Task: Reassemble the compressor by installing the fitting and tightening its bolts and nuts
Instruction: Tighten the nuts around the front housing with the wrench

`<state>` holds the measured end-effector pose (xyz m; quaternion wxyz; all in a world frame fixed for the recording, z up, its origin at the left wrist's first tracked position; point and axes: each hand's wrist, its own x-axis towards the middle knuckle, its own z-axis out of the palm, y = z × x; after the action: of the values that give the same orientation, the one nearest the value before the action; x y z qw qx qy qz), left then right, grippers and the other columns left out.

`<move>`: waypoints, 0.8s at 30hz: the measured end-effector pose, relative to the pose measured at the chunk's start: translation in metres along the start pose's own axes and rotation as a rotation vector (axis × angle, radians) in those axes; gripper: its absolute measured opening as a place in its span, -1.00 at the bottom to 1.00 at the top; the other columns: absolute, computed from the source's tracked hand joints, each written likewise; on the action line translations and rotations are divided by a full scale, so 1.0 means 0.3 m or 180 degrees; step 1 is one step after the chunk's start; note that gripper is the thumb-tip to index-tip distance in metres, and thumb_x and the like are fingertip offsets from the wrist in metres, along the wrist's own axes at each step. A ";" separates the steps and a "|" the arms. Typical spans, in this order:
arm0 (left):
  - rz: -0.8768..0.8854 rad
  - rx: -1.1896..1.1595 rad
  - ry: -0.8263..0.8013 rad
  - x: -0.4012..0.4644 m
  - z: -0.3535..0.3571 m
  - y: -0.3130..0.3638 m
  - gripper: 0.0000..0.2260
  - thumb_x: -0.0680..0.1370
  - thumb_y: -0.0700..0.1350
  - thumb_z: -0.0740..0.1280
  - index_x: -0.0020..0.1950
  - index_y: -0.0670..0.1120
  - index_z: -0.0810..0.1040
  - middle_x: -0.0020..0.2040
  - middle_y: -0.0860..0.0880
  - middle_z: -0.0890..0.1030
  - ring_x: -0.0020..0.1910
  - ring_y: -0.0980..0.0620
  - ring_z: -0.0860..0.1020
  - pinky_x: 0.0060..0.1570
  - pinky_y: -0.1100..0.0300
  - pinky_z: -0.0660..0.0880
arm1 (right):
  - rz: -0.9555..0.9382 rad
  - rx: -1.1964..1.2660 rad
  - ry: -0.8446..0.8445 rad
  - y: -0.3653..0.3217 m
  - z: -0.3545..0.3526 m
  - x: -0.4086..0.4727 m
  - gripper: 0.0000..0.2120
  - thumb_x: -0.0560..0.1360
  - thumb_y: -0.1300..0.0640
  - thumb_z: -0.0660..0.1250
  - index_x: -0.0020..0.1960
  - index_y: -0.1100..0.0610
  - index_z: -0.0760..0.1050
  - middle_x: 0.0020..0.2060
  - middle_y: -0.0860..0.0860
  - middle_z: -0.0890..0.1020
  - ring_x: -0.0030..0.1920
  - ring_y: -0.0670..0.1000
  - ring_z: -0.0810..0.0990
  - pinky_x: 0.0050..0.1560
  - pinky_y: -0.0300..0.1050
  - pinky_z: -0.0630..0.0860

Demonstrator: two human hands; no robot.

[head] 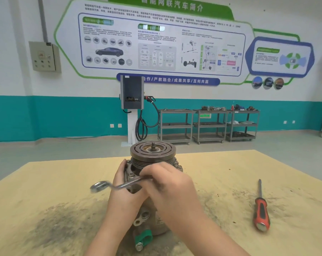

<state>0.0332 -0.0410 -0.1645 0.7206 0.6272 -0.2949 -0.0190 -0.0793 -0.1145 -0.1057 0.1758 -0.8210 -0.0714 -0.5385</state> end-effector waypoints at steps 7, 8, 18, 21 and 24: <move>0.0141 0.0129 0.0024 -0.026 0.002 0.032 -0.35 0.14 0.29 0.49 0.14 0.55 0.29 0.13 0.45 0.52 0.17 0.33 0.52 0.11 0.26 0.50 | 0.1318 0.1814 0.1407 0.102 -0.122 0.036 -0.84 0.60 0.24 0.13 -0.03 0.00 0.35 -0.34 -0.09 0.57 -0.40 -0.12 0.49 -0.26 -0.29 0.45; 0.0151 0.0117 0.0020 -0.026 0.003 0.035 -0.39 0.16 0.27 0.50 0.09 0.58 0.29 0.11 0.49 0.51 0.15 0.37 0.51 0.07 0.30 0.49 | 0.1802 0.2405 0.1589 0.121 -0.127 0.043 -0.80 0.60 0.31 0.09 -0.02 0.02 0.34 -0.39 -0.05 0.55 -0.45 -0.06 0.45 -0.29 -0.21 0.42; 0.0248 0.0117 0.0015 -0.030 0.000 0.036 -0.20 0.13 0.31 0.48 0.32 0.37 0.27 0.19 0.37 0.53 0.21 0.32 0.50 0.14 0.29 0.49 | 0.3358 0.4068 0.1366 0.254 -0.112 0.081 -0.83 0.52 0.36 0.00 -0.07 0.15 0.30 -0.53 0.01 0.35 -0.60 -0.04 0.22 -0.54 -0.20 0.20; 0.0273 0.0131 -0.0025 -0.029 -0.001 0.034 -0.29 0.15 0.29 0.48 0.26 0.40 0.31 0.17 0.38 0.54 0.18 0.34 0.52 0.07 0.35 0.50 | 0.3720 0.4259 0.1028 0.281 -0.100 0.099 -0.85 0.49 0.36 0.02 -0.10 0.15 0.26 -0.52 -0.01 0.30 -0.62 -0.06 0.17 -0.61 -0.23 0.19; 0.0273 0.0138 -0.0012 -0.028 -0.001 0.035 -0.15 0.14 0.30 0.49 0.38 0.32 0.26 0.23 0.34 0.52 0.23 0.29 0.50 0.22 0.21 0.49 | 0.3827 0.4392 0.1075 0.290 -0.078 0.082 -0.85 0.46 0.36 0.03 -0.16 0.12 0.22 -0.53 -0.03 0.28 -0.64 -0.07 0.15 -0.63 -0.27 0.17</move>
<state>0.0227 -0.0351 -0.1582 0.7065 0.6294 -0.3232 0.0170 -0.0626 -0.2056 -0.0935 0.8825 -0.3446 0.0881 -0.3077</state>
